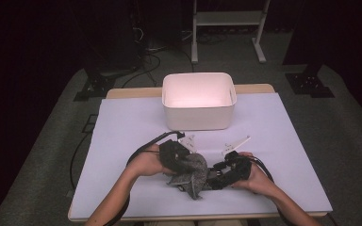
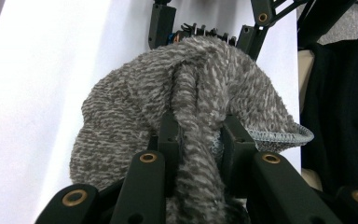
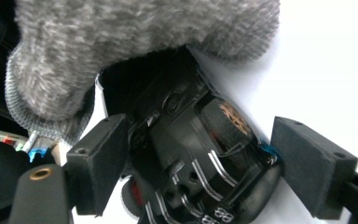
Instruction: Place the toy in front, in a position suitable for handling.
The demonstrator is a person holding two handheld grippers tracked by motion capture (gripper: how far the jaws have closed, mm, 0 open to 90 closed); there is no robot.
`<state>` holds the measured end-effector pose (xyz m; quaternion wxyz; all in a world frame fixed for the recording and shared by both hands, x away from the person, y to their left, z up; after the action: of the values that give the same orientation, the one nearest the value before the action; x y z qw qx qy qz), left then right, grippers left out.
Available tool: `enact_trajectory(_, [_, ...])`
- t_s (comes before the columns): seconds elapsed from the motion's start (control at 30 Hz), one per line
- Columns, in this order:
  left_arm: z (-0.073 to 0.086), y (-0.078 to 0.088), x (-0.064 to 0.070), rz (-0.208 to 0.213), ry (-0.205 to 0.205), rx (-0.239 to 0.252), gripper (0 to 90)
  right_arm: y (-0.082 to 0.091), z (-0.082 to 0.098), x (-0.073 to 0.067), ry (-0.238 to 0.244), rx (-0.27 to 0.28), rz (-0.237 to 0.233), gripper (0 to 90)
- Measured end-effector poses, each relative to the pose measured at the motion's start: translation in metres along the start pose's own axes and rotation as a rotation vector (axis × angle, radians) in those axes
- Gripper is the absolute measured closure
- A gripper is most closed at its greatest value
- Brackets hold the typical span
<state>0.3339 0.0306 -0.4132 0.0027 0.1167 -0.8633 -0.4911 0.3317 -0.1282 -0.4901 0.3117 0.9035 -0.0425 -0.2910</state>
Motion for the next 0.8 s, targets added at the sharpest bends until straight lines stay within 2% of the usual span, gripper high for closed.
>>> enact_trajectory(0.1, [-0.001,0.001,0.0,-0.006,-0.001,0.001,73.0,0.0,0.003,-0.005,0.005,-0.015,-0.008,20.0])
enact_trajectory(0.17, [-0.002,0.002,0.0,-0.002,-0.005,0.002,73.0,-0.005,0.008,-0.01,0.031,-0.059,-0.025,17.9])
enact_trajectory(0.2, [-0.002,0.002,0.001,-0.002,-0.006,0.001,72.9,-0.008,0.011,-0.015,0.104,-0.084,0.019,17.2])
enact_trajectory(0.23, [-0.002,0.002,0.001,0.0,-0.006,0.002,73.0,-0.011,0.012,-0.018,0.155,-0.102,0.056,19.3])
enact_trajectory(0.3, [-0.003,0.002,0.003,0.001,-0.014,0.0,73.0,-0.013,0.012,-0.02,0.157,-0.098,0.07,23.3])
enact_trajectory(0.4, [-0.002,0.003,0.005,0.009,-0.012,0.005,72.9,-0.009,0.015,-0.022,0.179,-0.065,0.022,32.7])
enact_trajectory(0.43, [-0.002,0.002,0.005,0.012,-0.012,0.005,72.9,-0.006,0.015,-0.024,0.19,-0.044,0.002,41.5])
enact_trajectory(0.47, [-0.001,0.002,0.005,0.015,-0.015,0.002,72.9,-0.002,0.015,-0.027,0.2,-0.018,-0.039,50.0])
enact_trajectory(0.5, [-0.001,0.001,0.005,0.016,-0.013,0.003,72.7,0.001,0.014,-0.03,0.224,-0.002,-0.057,51.3])
enact_trajectory(0.6, [-0.002,-0.001,0.006,0.023,-0.016,0.001,72.6,-0.001,0.017,-0.035,0.287,-0.036,-0.041,53.3])
enact_trajectory(0.8, [-0.002,0.0,0.006,0.023,-0.017,-0.001,72.6,-0.004,0.019,-0.042,0.353,-0.062,-0.024,56.8])
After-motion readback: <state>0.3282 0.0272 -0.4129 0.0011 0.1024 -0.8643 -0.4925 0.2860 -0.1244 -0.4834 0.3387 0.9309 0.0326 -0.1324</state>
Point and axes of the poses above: each handheld gripper's, and its own axes: y roughly backward along the jaws, z roughly out of its underside, x roughly to its right, the point moved 6 cm from there along -y, roughly forward along the jaws, and after that the axes turned 11 degrees about -z, right-handed, at the moved point
